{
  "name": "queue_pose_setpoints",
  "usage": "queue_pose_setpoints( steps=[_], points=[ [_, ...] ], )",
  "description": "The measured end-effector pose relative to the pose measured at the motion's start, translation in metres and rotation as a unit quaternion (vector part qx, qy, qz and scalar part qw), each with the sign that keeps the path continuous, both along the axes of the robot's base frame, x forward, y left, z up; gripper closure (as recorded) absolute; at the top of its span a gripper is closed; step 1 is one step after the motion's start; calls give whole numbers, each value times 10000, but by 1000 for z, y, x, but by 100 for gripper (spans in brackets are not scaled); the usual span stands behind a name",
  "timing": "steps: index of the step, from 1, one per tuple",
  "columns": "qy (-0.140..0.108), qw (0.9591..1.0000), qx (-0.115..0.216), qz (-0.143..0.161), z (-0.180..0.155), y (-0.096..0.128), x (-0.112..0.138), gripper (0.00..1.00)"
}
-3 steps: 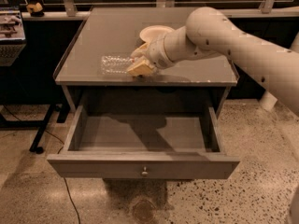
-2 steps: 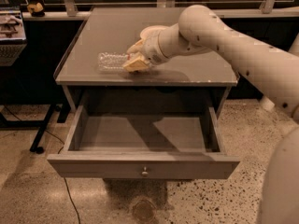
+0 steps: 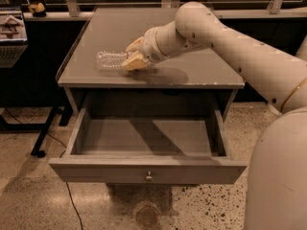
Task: Pick water bottle from top drawer and place on counter
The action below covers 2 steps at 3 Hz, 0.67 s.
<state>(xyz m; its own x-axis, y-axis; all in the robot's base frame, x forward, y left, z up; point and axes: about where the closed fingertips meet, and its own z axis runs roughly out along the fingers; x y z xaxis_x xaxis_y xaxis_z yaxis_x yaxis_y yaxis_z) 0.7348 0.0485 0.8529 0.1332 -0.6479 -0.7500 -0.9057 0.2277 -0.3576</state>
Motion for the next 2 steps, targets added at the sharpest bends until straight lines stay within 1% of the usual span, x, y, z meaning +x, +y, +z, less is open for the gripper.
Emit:
queue_pose_setpoints(
  steps=[2],
  points=[
    [0,10000,0,0,0,0,0,32]
  ],
)
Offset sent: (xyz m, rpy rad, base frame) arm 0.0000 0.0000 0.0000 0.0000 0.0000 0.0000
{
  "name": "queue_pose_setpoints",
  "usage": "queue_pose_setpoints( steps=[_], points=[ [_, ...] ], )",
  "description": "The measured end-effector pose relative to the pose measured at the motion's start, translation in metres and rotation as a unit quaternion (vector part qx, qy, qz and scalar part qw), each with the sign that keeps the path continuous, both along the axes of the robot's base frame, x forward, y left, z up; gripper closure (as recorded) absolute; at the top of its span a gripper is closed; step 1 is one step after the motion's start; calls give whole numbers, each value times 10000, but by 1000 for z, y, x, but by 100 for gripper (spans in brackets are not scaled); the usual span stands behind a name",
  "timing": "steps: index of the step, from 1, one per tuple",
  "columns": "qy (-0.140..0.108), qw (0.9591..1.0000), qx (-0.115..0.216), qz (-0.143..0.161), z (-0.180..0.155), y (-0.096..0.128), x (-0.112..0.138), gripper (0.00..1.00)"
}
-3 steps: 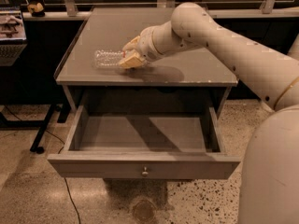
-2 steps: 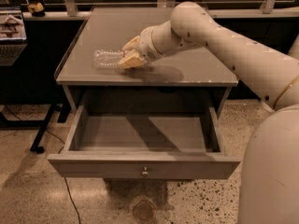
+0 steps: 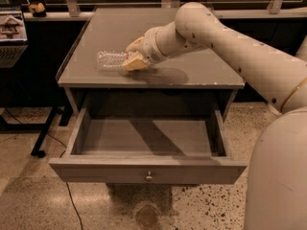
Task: Pick water bottle from top drawer and place on counter
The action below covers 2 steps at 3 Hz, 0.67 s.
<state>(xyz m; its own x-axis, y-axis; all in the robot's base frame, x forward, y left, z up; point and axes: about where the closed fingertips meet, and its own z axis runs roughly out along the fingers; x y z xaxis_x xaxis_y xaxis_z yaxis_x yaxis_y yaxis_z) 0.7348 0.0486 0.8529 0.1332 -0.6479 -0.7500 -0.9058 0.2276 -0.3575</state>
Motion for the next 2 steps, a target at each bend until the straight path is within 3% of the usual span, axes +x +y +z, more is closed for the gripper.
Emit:
queue_pose_setpoints(
  steps=[1,2],
  points=[
    [0,10000,0,0,0,0,0,8],
    [0,10000,0,0,0,0,0,0]
  ],
)
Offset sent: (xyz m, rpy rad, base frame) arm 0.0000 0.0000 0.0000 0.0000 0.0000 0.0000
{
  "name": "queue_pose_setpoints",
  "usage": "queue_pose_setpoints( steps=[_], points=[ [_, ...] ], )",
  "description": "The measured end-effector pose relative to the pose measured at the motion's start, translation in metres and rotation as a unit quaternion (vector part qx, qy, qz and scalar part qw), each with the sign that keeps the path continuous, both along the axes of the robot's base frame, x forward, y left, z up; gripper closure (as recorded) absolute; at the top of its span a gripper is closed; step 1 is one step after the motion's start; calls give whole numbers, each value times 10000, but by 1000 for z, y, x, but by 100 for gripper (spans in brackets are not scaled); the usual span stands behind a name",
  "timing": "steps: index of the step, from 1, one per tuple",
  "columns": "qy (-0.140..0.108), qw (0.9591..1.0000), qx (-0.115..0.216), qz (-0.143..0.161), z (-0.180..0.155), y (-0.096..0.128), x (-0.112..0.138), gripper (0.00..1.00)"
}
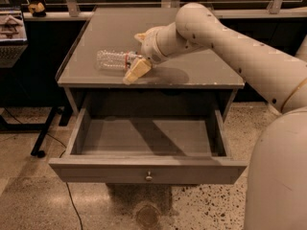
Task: Pick water bottle from top drawer and place on counter
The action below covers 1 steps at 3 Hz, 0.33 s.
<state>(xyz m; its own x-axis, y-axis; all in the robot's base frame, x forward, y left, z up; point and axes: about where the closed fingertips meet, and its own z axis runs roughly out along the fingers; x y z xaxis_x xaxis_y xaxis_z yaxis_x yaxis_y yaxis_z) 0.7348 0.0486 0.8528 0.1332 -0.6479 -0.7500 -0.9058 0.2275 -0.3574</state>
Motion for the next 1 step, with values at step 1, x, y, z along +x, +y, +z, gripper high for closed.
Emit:
queue_pose_setpoints(
  steps=[1],
  points=[
    [0,10000,0,0,0,0,0,0]
  ],
)
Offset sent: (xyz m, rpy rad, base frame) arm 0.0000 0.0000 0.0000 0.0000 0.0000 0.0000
